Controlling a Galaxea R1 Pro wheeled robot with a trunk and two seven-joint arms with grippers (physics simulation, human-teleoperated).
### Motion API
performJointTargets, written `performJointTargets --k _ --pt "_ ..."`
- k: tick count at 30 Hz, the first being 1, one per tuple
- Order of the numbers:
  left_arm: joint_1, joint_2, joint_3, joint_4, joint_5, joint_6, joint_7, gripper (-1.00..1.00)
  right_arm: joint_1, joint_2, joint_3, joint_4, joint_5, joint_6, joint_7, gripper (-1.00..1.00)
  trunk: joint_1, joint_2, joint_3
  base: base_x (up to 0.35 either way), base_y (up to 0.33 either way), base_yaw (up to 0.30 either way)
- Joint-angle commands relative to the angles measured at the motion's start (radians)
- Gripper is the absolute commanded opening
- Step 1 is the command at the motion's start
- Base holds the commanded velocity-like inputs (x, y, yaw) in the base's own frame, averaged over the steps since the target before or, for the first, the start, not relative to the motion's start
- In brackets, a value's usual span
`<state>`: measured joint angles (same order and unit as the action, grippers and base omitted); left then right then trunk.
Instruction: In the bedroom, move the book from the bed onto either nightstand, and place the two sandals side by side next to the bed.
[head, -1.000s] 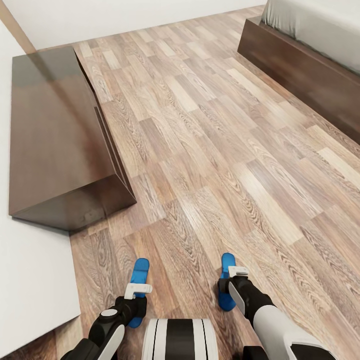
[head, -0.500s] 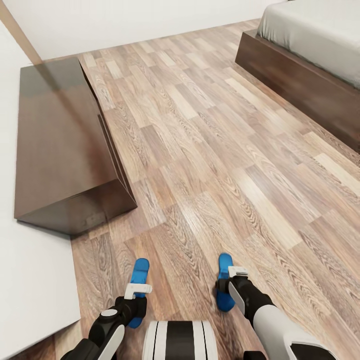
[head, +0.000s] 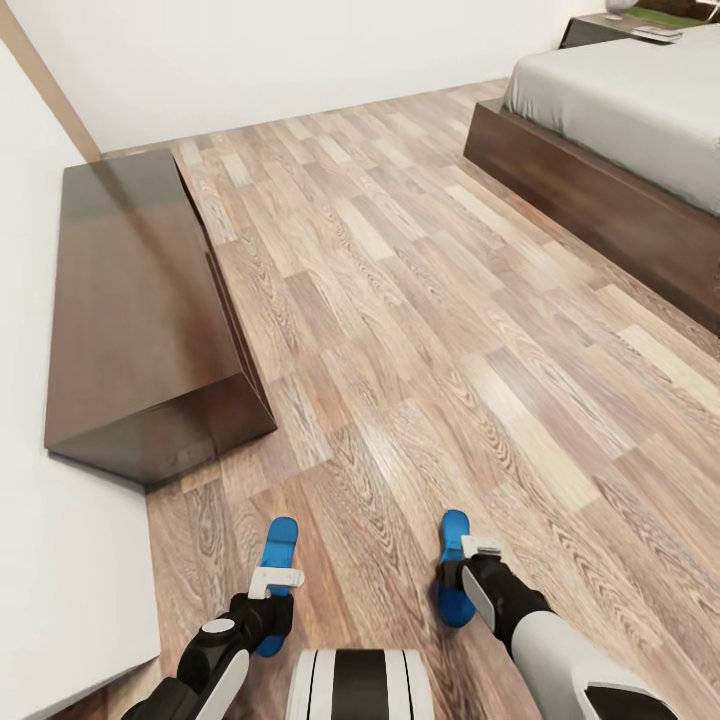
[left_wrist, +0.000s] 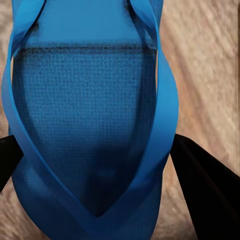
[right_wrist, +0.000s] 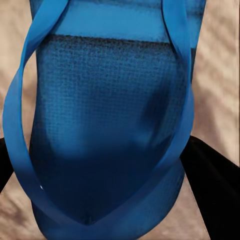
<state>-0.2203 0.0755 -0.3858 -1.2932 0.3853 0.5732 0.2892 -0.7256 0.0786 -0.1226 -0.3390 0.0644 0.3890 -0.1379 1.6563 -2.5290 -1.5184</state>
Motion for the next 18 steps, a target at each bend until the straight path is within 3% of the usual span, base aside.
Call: performJointTargets --k 1,18 --pt "-0.001 0.001 -0.003 -0.001 0.011 0.002 0.01 -1.0 0.0 -0.001 -0.006 -0.002 0.005 0.003 0.0 -1.0 -0.001 0.0 0.003 0.0 0.0 0.0" --pt "-0.001 0.001 -0.002 0.001 0.009 0.002 0.01 -1.0 0.004 -0.02 -0.002 -0.005 0.01 -0.005 0.001 -1.0 -0.008 0.004 0.069 0.0 0.0 0.0"
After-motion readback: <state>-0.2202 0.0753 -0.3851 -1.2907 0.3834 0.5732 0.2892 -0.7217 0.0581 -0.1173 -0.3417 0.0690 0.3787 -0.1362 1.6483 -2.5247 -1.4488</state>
